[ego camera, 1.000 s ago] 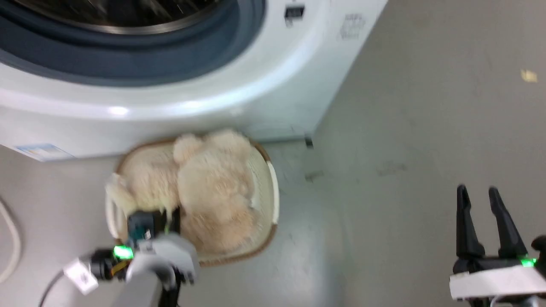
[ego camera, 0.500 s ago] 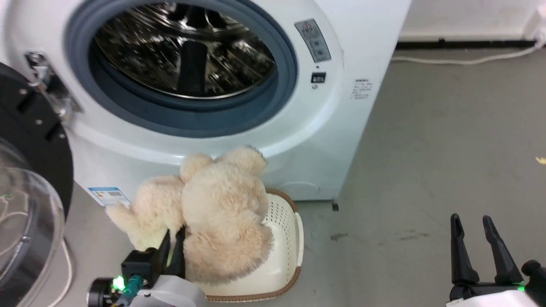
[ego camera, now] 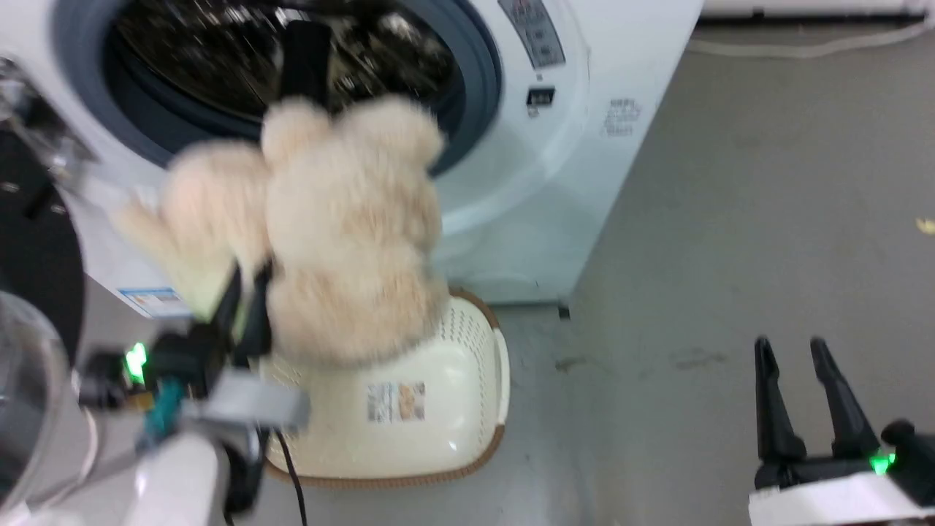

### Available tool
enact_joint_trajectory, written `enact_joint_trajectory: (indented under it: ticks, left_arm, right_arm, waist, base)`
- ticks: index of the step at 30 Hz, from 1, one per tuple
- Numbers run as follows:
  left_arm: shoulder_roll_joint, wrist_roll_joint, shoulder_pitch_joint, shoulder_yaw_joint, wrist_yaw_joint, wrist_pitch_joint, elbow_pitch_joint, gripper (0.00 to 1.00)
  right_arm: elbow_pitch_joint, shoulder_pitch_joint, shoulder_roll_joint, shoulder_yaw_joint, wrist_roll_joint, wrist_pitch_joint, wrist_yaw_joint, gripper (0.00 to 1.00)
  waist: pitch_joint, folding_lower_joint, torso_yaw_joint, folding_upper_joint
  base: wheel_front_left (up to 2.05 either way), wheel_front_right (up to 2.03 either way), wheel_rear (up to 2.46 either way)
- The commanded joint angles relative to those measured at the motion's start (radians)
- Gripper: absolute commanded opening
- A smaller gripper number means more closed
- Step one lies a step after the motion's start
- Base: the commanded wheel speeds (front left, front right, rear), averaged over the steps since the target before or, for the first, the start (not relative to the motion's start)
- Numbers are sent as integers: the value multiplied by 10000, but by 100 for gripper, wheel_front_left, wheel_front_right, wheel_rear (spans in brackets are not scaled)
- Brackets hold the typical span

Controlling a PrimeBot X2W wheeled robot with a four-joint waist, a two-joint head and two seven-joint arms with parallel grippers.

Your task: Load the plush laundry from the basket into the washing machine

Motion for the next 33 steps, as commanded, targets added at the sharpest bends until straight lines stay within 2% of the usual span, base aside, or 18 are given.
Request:
enact_joint_trajectory:
  ticks: [1,6,11,20,21,27,33]
  left_arm:
    - [162,154,-595,46,-29,131,-83,0]
    - [690,521,-2639,118,-76,1027,-211,0]
    - [1252,782,-4909,176,-267,2123,326,0]
    - [2068,1229,-9237,92,-664,3784,2644,0]
    - [2301,1455,-10451,-3,-705,4139,3450,0]
    - [2496,1867,-12157,-400,-819,4622,4951,0]
    - [2532,2002,-12754,-598,-754,4781,6203,0]
  right_arm:
    - [-123,-284,-21,49,22,-44,8,100]
    - [-306,-1107,-136,71,390,-44,8,100]
    - [-329,-1744,-217,62,767,-44,8,100]
    - [-442,-2722,-181,521,1014,-44,8,100]
    - [-643,-2952,-152,675,1049,-44,8,100]
    - [-976,-3165,-125,846,1009,-44,8,100]
    - [-1091,-3222,-100,921,1004,-44,8,100]
  waist:
    - [781,-1,-304,0]
    - [2275,-1,-843,0]
    - [3453,-1,-1328,0]
    - [4935,-1,-2136,0]
    - [5262,-1,-2336,0]
    - [5696,-1,-2523,0]
    - [5874,-1,-2561,0]
  base:
    - [0,0,0]
    - [0,0,0]
    - [0,0,0]
    - [0,0,0]
    - [0,0,0]
    - [0,0,0]
    - [0,0,0]
